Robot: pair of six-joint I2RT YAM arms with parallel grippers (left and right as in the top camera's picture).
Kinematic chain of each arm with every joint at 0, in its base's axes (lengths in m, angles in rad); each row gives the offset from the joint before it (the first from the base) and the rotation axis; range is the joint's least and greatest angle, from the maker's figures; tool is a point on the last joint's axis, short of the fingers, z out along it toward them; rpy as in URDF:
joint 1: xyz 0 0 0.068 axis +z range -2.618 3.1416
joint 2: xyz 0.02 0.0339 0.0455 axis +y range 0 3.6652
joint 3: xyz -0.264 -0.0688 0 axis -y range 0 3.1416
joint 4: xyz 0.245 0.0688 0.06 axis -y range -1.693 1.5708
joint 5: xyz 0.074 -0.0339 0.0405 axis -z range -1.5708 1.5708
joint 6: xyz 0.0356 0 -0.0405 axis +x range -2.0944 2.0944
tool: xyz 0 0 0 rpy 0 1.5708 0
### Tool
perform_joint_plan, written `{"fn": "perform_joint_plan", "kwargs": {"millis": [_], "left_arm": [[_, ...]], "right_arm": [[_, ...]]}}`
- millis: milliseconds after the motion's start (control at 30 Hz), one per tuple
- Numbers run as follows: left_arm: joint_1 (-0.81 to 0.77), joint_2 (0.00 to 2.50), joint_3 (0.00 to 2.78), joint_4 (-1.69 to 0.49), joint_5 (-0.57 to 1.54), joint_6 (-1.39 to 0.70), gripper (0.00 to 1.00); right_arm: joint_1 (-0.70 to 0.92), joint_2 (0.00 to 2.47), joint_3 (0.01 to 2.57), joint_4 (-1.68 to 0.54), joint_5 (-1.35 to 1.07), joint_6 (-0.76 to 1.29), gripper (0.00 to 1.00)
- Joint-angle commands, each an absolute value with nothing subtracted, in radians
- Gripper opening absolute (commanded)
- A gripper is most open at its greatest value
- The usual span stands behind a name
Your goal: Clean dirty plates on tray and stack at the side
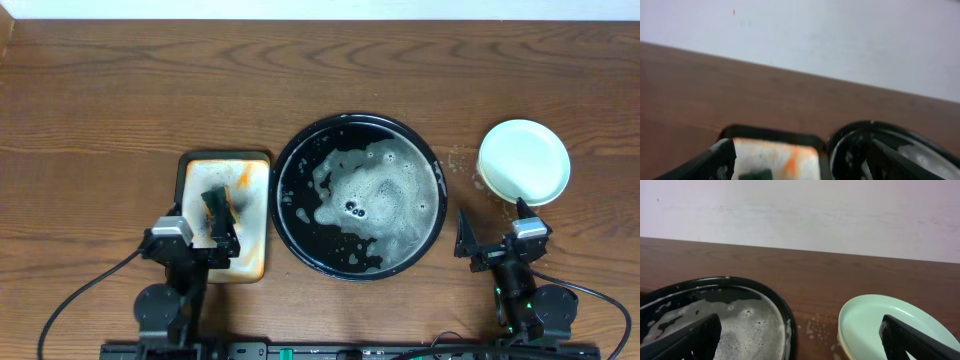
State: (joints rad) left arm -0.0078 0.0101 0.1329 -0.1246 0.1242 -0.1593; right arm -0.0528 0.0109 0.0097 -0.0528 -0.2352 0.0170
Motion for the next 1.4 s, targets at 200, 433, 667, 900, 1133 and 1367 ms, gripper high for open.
{"fn": "perform_joint_plan", "kwargs": {"millis": [200, 433, 667, 900, 1133, 1367], "left_arm": [[-0.017, 0.002, 0.004, -0.06, 0.084, -0.15, 0.84], [-0.017, 0.004, 0.004, -0.061, 0.085, -0.15, 0.84], [-0.017, 0.004, 0.004, -0.061, 0.085, -0.15, 0.84], [-0.017, 0.004, 0.004, -0.061, 0.085, -0.15, 0.84], [-0.017, 0.004, 0.004, -0.061, 0.085, -0.15, 0.84], [-0.017, 0.004, 0.004, -0.061, 0.085, -0.15, 0.84]], "right_arm": [[-0.05, 0.006, 0.005, -0.052, -0.239, 0.014, 0.99], [-0.05, 0.006, 0.005, -0.052, -0.239, 0.014, 0.99], [-0.05, 0.006, 0.005, -0.052, -0.239, 0.014, 0.99], [-0.05, 0.006, 0.005, -0.052, -0.239, 0.014, 0.99], [-0.05, 0.006, 0.005, -0.052, -0.239, 0.014, 0.99], [-0.05, 0.006, 0.005, -0.052, -0.24, 0.014, 0.99]]}}
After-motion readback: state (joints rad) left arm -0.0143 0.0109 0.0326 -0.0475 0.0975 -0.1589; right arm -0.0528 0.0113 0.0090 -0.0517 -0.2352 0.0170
